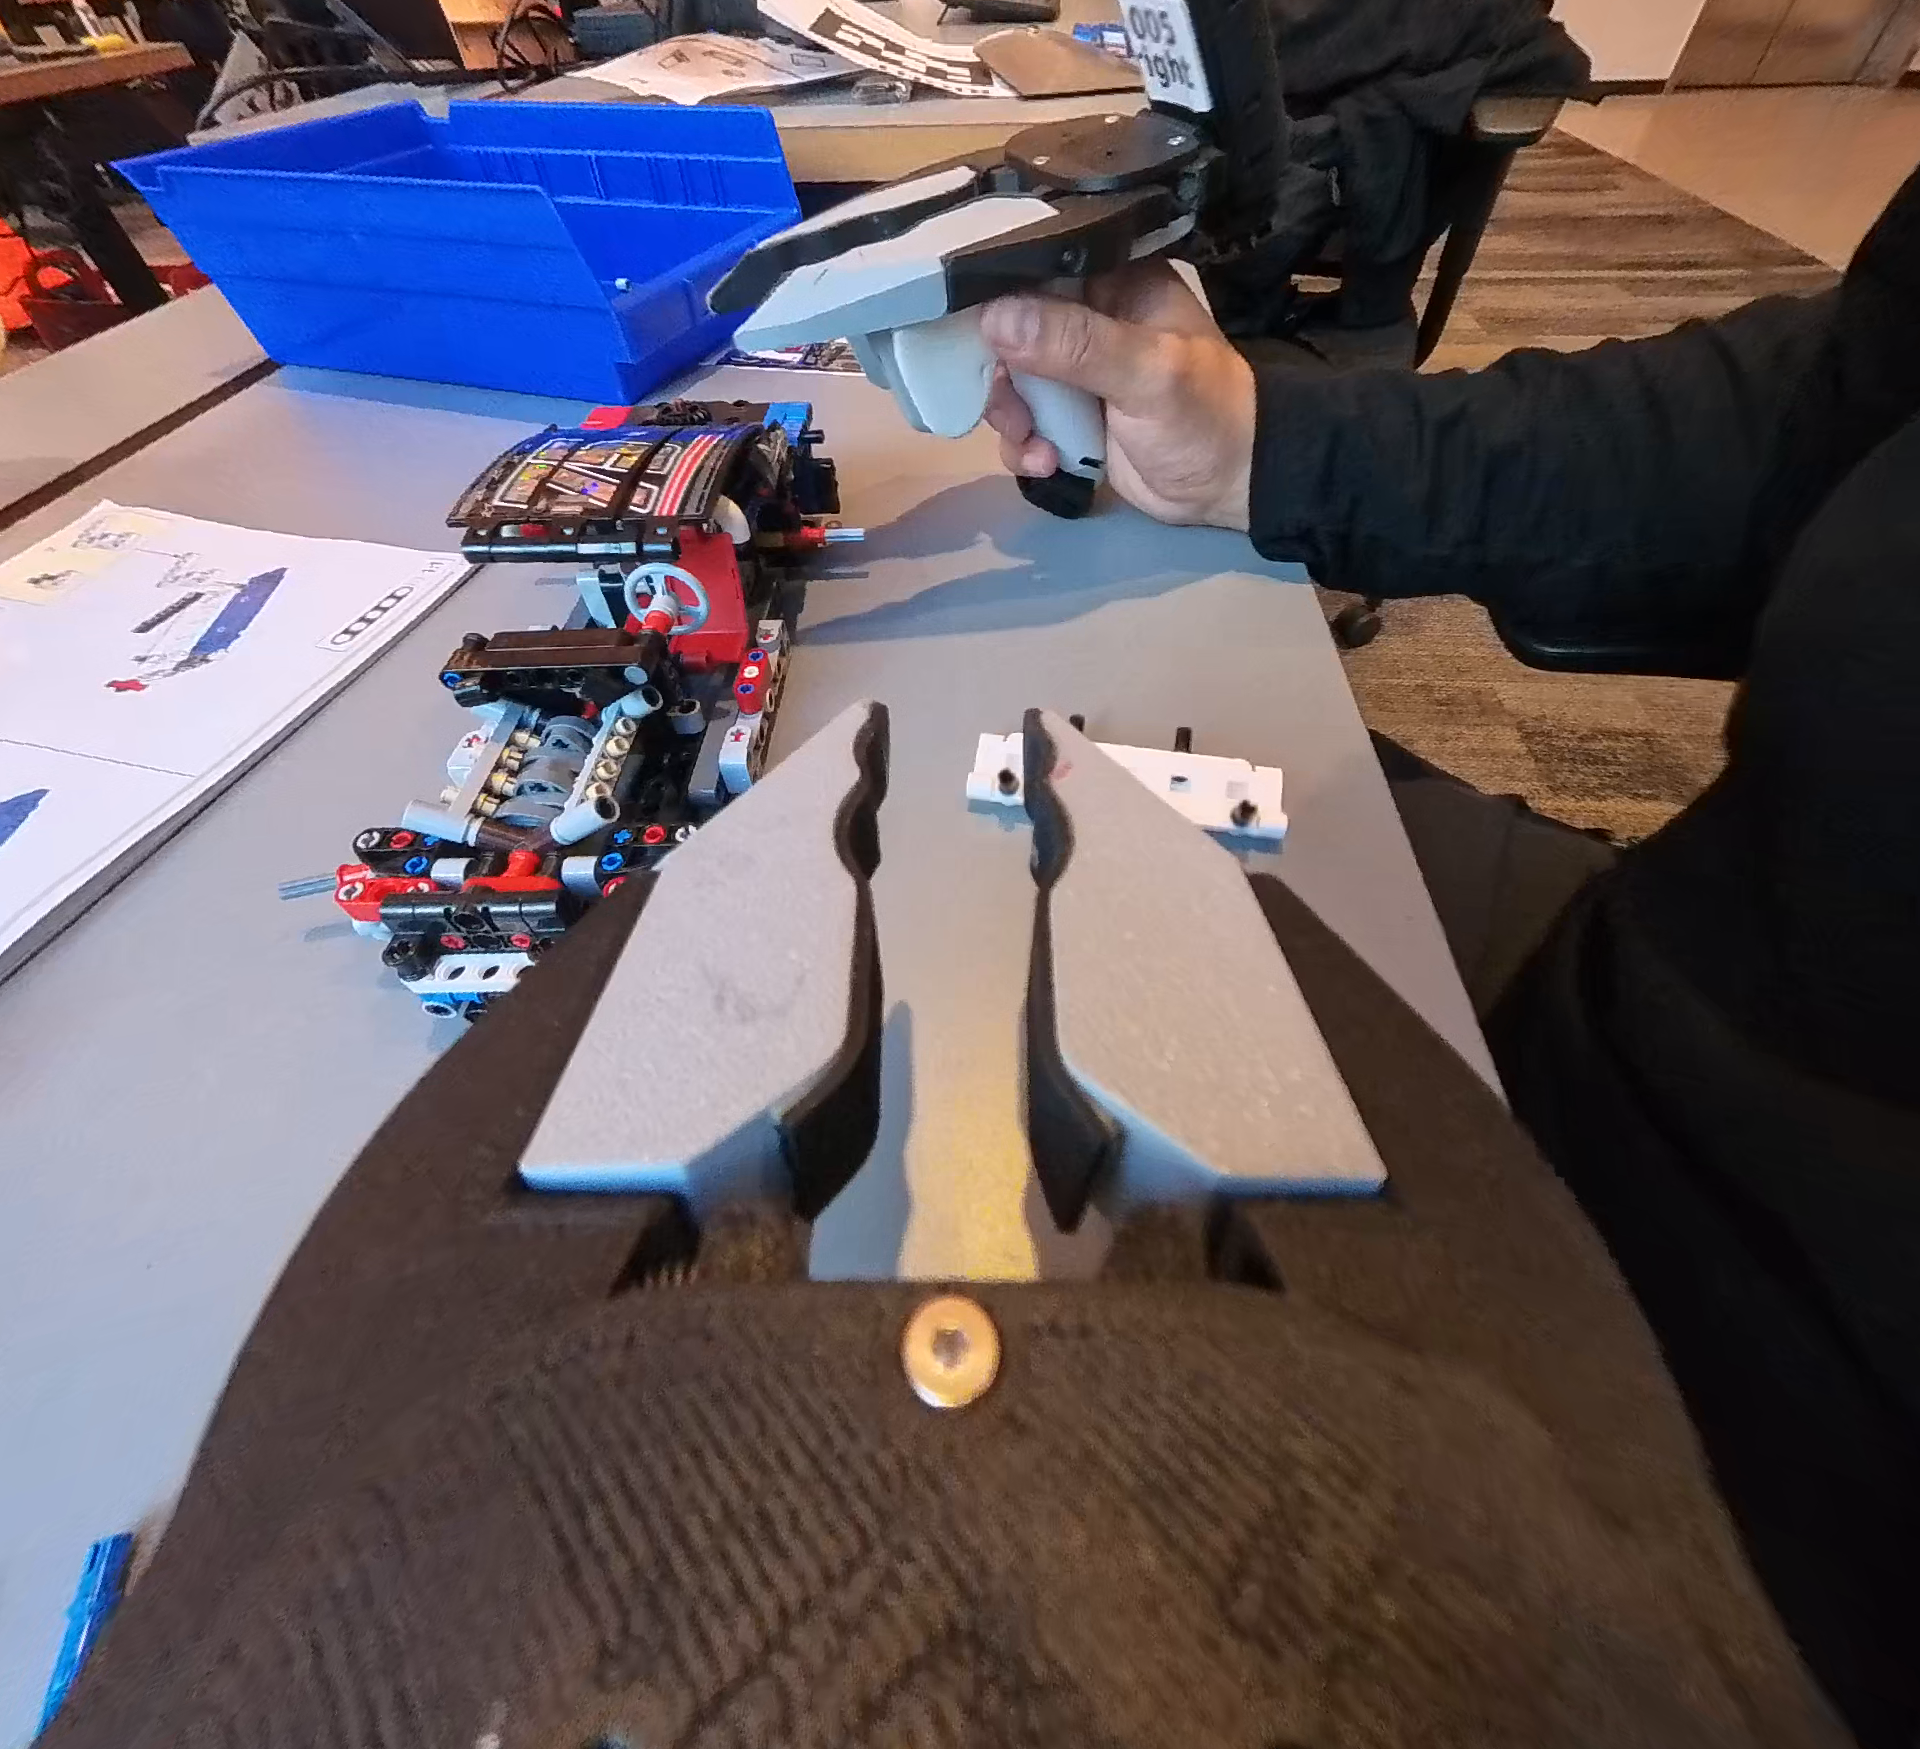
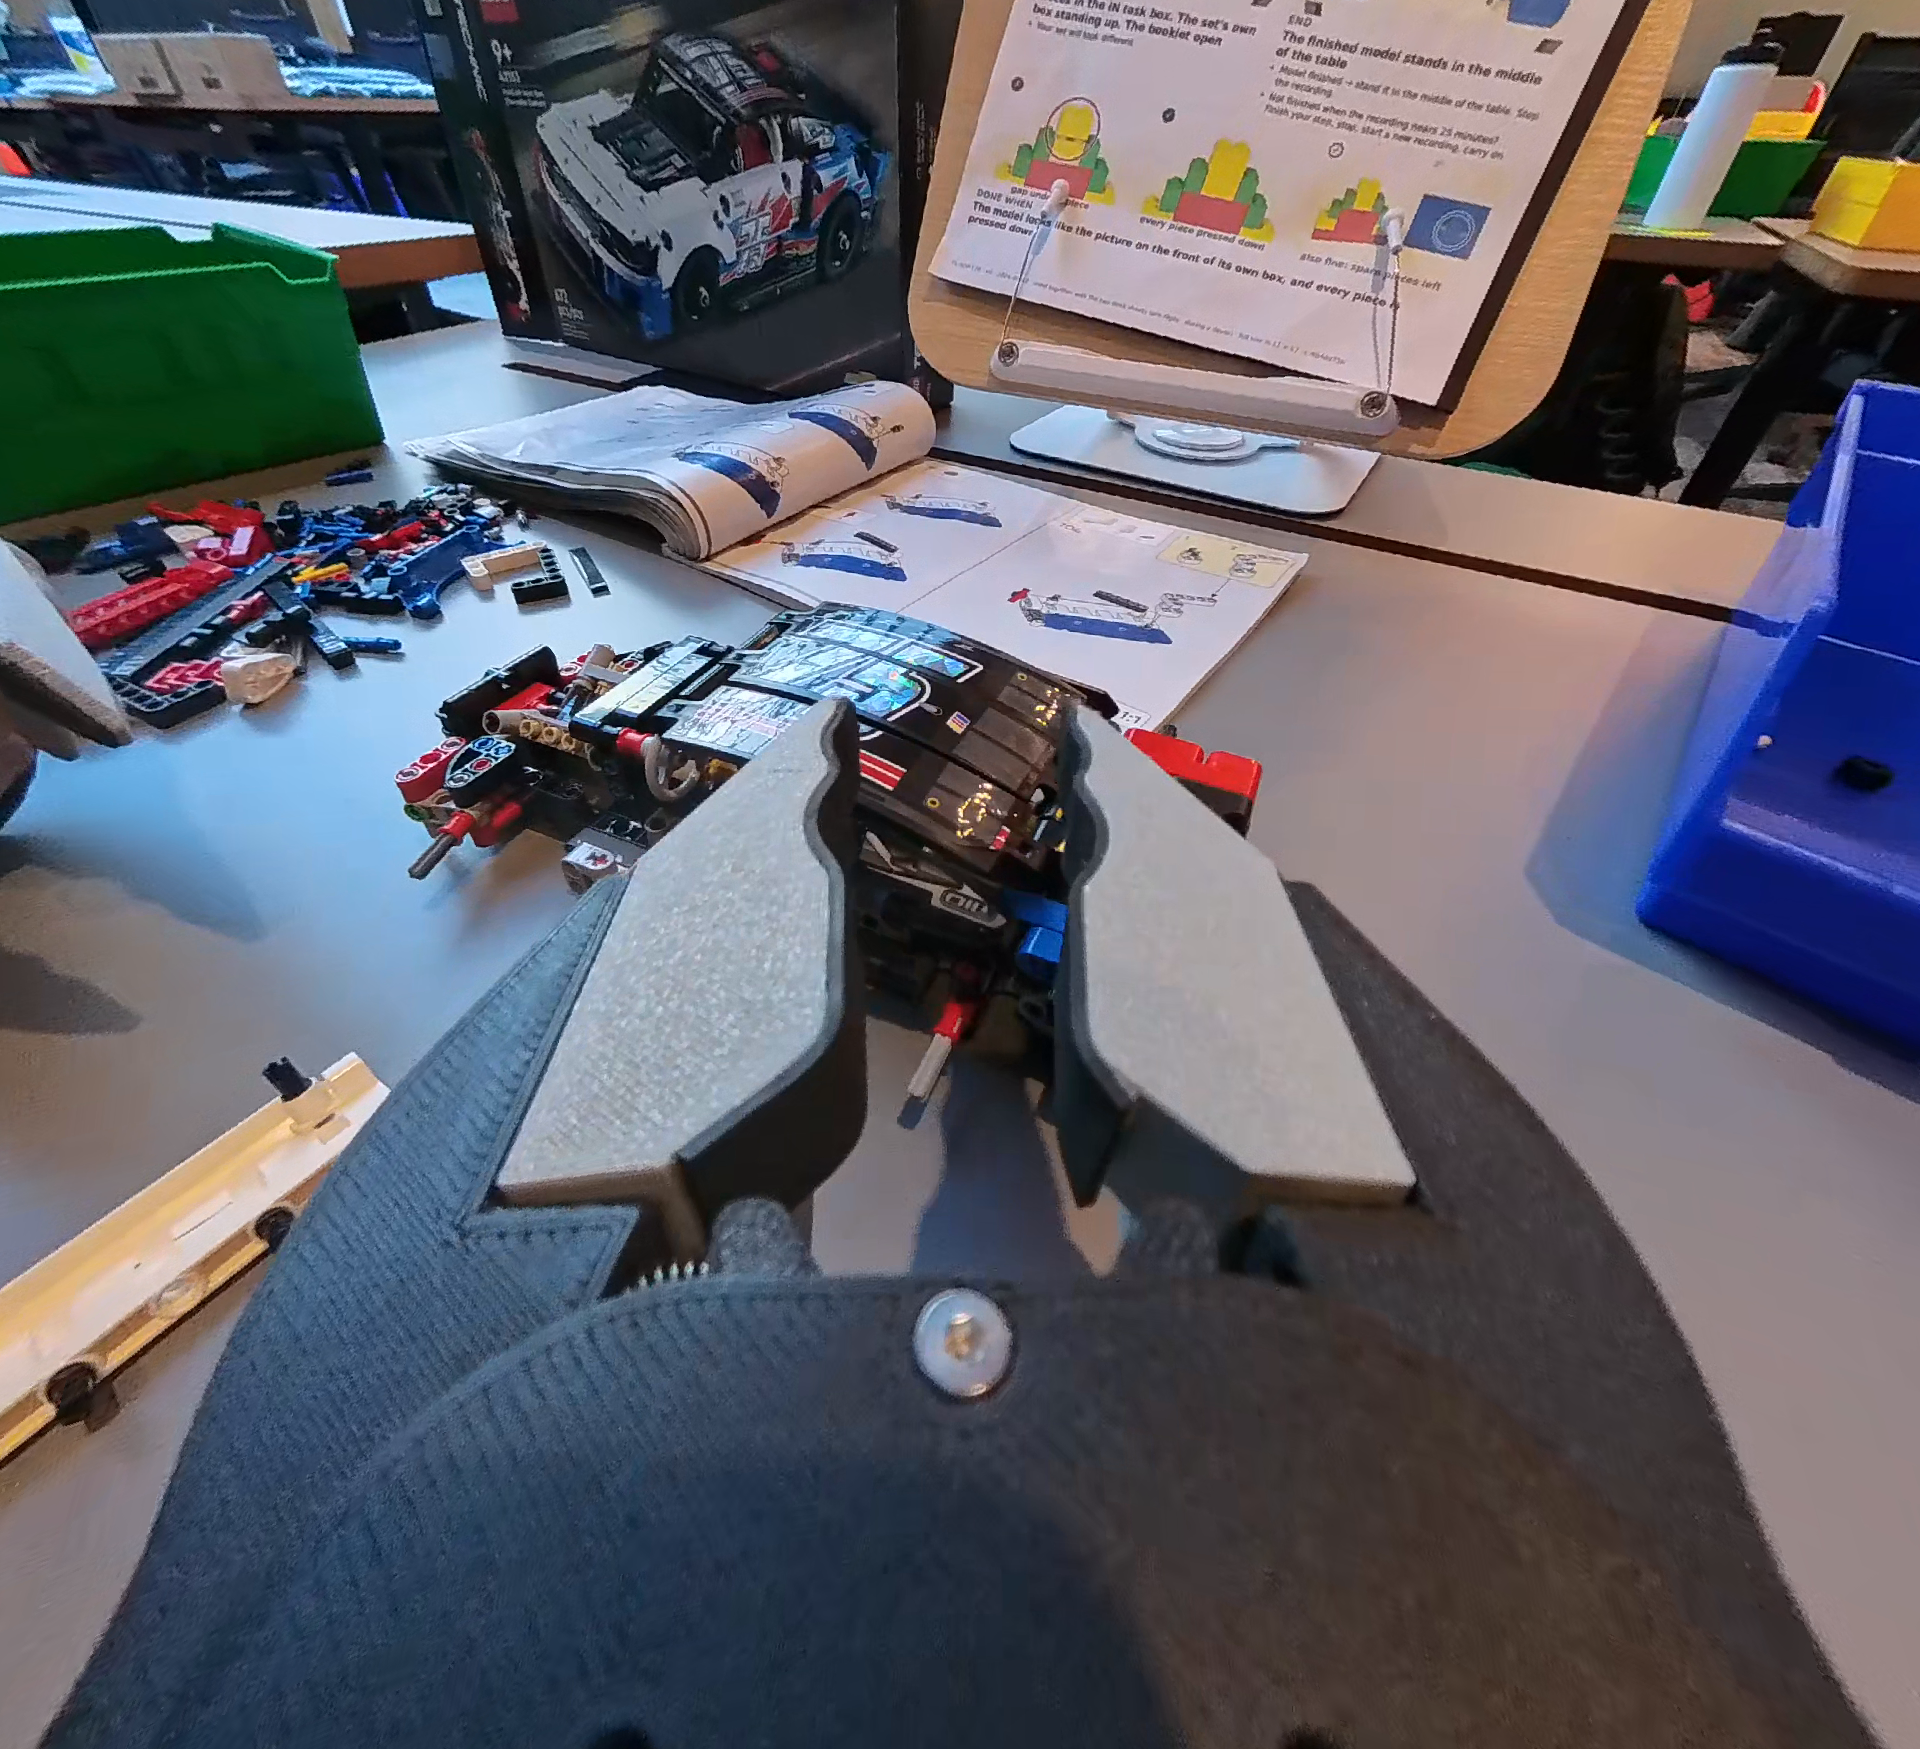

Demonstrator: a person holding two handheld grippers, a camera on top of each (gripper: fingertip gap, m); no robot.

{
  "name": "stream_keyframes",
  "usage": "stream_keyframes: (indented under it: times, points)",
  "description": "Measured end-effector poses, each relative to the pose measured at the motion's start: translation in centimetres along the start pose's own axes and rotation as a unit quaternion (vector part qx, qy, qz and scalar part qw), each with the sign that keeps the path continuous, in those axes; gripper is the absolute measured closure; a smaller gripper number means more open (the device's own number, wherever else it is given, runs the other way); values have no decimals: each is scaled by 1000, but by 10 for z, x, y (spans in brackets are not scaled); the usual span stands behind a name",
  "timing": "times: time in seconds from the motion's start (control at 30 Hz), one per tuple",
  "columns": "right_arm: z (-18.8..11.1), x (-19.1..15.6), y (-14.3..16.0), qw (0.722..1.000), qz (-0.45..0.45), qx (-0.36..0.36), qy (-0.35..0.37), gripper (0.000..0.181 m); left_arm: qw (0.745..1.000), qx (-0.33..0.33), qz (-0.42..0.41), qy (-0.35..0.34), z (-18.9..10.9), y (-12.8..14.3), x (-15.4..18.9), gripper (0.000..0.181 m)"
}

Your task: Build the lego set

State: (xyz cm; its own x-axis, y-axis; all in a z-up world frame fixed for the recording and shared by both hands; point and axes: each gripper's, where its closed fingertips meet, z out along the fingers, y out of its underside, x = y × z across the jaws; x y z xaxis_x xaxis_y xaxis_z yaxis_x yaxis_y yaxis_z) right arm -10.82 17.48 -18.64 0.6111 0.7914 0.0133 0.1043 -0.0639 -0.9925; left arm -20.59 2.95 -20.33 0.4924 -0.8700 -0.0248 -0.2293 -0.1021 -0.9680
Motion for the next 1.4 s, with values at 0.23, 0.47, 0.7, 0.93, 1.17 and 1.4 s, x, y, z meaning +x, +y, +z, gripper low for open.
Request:
stream_keyframes:
  times: [0.23, 0.47, 0.7, 0.93, 1.17, 1.4]
  points:
    - [3, -2, 2, 1000, -4, -7, -5, 148, 1000, -1, -16, 7, 0, 0, -2, 159]
    - [4, -2, 1, 1000, -5, -5, -8, 148, 999, -2, -32, 14, 0, 1, -3, 158]
    - [3, -3, 1, 1000, -2, -2, -11, 148, 1000, -1, -28, 12, 0, 0, -3, 158]
    - [3, -2, 0, 1000, -1, 0, -10, 148, 1000, -1, -23, 10, 0, 0, -2, 158]
    - [5, -2, 3, 1000, -4, -7, -12, 148, 999, 0, -31, 15, -1, 0, -3, 159]
    - [7, 0, 2, 1000, 2, -5, -13, 148, 999, 2, -39, 19, -1, 0, -3, 159]
